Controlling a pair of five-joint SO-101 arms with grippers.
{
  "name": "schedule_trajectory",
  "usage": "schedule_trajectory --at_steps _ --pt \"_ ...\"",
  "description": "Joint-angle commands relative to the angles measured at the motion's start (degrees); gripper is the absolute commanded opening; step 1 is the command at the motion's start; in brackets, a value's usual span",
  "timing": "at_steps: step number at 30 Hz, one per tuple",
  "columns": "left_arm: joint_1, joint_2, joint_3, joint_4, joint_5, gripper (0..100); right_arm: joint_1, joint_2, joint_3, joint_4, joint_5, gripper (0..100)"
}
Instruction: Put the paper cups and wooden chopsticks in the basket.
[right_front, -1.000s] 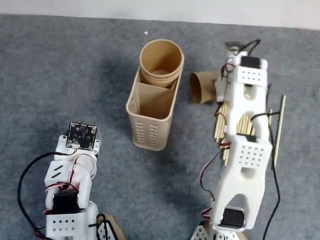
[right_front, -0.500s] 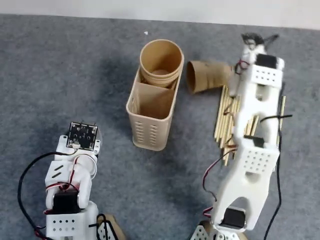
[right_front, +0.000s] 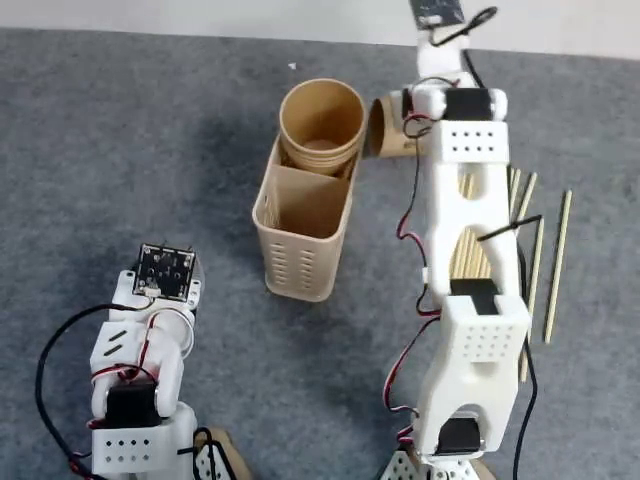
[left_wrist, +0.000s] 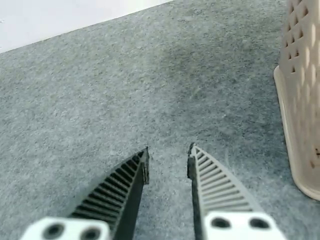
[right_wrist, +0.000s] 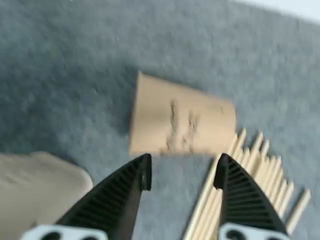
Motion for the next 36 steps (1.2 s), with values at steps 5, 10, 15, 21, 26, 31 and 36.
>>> schedule_trajectory --at_steps 5,10,15,21,26,31,36 --pt "0.84 -0.22 1.01 -0.88 0.44 16 -1.19 4.35 -0.57 -11.65 -6.07 21.7" --pt "0.84 -0.22 1.01 -0.88 0.44 16 -1.27 8.66 -0.40 -11.74 -8.09 21.7" --pt "0.84 -0.22 1.01 -0.88 0.44 16 -1.80 9.10 -0.31 -10.15 -8.09 21.7" --pt "0.84 -0.22 1.01 -0.88 0.44 16 -2.07 9.36 -0.22 -8.75 -8.18 21.7" --pt "0.84 -0.22 1.01 -0.88 0.44 16 -2.68 9.19 -0.40 -5.05 -8.35 21.7" --pt "0.84 -0.22 1.01 -0.88 0.44 16 -3.38 9.71 -0.31 -4.44 -8.35 21.7" --pt "0.84 -0.22 1.01 -0.88 0.44 16 -3.12 14.55 -0.84 -4.53 -7.91 21.7"
